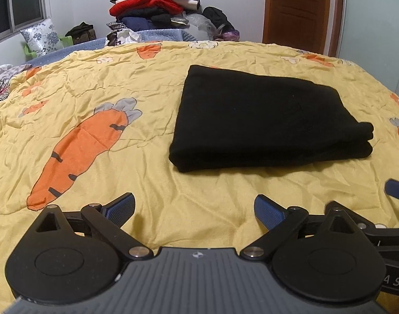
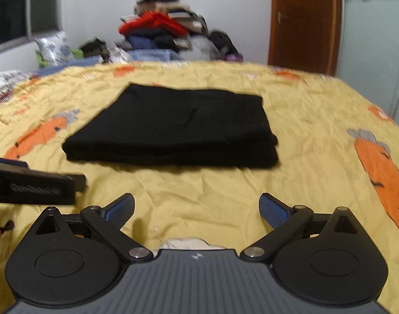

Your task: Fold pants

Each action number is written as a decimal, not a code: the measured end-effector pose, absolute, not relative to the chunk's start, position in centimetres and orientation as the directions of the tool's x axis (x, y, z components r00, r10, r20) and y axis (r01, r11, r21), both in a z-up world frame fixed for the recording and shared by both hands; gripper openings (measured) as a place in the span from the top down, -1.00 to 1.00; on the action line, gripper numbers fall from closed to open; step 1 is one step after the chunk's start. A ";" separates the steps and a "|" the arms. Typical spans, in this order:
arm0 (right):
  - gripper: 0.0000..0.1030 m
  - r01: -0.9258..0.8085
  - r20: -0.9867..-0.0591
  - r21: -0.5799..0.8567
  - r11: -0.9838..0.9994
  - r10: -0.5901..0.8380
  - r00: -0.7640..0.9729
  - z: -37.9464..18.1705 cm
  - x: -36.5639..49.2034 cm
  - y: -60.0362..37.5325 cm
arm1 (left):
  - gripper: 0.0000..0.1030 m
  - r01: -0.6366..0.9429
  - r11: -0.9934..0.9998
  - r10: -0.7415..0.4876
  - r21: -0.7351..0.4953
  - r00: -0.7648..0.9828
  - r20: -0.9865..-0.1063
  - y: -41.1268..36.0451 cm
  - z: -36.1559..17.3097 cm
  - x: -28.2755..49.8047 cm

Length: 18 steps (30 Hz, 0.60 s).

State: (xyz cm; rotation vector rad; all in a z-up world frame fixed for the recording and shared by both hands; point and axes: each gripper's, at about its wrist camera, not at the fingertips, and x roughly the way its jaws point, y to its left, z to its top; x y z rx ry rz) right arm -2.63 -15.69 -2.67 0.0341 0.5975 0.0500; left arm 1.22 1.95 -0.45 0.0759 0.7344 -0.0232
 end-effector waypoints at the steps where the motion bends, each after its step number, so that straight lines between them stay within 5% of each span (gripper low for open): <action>1: -0.98 -0.034 -0.562 0.050 0.998 0.056 0.825 -2.8 -2.5 -15.7 | -0.92 0.046 0.997 0.008 0.064 0.746 -0.666 1.9 -0.6 1.2; 18: -1.00 0.024 -0.617 0.055 0.998 0.015 0.787 -4.0 -1.5 -16.4 | -1.00 0.038 0.999 -0.016 0.020 0.763 -0.646 2.2 -2.5 1.5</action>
